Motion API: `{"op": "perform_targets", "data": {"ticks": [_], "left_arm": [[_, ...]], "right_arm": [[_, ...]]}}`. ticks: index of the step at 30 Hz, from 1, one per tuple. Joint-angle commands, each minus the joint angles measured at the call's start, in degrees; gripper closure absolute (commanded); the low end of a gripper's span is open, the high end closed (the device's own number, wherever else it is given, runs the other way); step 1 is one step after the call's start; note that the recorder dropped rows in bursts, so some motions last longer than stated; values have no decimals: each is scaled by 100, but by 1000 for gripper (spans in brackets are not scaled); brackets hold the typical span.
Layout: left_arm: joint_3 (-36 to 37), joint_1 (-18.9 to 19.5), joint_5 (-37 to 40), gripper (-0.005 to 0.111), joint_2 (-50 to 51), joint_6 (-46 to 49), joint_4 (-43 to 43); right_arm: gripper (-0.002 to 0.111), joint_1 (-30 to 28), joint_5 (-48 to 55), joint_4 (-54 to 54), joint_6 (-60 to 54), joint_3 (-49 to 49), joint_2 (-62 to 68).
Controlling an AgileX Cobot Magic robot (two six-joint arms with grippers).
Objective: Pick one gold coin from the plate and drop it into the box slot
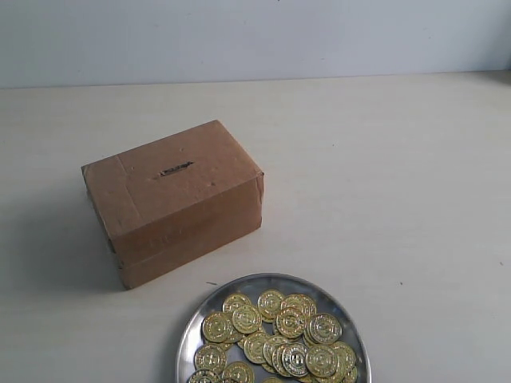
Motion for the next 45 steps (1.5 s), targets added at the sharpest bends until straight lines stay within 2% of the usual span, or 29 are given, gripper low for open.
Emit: {"op": "perform_targets", "data": {"ticks": [1,45], "left_arm": [[14,11,-16,107,-30,-25,-28],[14,11,-29,107,-30,-25,119]], "right_arm": [[108,-14,-29,26,-63,27,-26],[108,-14,-29,36,-43,27,-26]]}}
